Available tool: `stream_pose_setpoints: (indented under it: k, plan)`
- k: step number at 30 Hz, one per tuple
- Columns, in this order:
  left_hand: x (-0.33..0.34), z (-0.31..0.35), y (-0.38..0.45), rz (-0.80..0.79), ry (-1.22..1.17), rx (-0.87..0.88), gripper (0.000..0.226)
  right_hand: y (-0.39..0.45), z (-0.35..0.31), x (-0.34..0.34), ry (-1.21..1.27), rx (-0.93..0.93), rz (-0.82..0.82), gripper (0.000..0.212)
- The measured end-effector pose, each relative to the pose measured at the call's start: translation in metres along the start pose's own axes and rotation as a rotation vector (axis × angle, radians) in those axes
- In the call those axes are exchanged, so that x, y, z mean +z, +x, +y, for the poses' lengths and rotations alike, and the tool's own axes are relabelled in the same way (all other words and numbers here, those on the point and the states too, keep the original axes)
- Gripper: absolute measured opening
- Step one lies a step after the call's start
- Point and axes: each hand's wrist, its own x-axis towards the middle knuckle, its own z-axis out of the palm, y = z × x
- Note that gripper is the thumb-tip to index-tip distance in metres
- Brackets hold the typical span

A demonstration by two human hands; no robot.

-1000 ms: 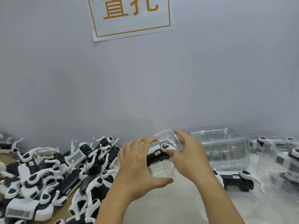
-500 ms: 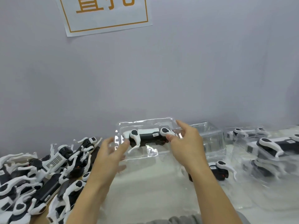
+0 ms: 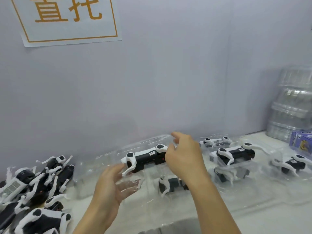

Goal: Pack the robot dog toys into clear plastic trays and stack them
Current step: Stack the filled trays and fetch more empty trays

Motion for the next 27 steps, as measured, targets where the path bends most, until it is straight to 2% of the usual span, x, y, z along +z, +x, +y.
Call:
stream_pose_setpoints:
  k: [6,9,11,12,15,18,23,27]
  plan:
    - [0.054,-0.018,0.000,-0.086,0.173,-0.015,0.024,0.006,0.034,-0.034,-0.138,0.062,0.038,0.055]
    - [0.069,-0.028,0.002,-0.053,0.413,0.057,0.018,0.007,0.053,-0.039,-0.183,0.067,0.016,0.046]
    - [0.071,-0.033,0.005,-0.018,0.488,0.083,0.016,0.006,0.059,-0.038,-0.205,0.051,0.014,0.039]
    - [0.070,-0.034,0.006,-0.005,0.494,0.079,0.017,0.005,0.060,-0.036,-0.220,0.035,0.020,0.042]
    - [0.069,-0.037,0.011,0.045,0.563,0.054,0.036,0.000,0.061,-0.032,-0.256,-0.005,0.015,0.059]
    - [0.071,-0.035,0.009,0.085,0.670,0.077,0.052,-0.004,0.063,-0.031,-0.294,-0.038,-0.017,0.060]
    - [0.065,-0.038,0.013,0.073,0.548,0.042,0.023,-0.001,0.064,-0.034,-0.340,-0.071,-0.068,0.039]
    - [0.051,-0.047,0.017,0.054,0.536,0.105,0.026,0.002,0.066,-0.037,-0.302,-0.053,-0.080,0.037]
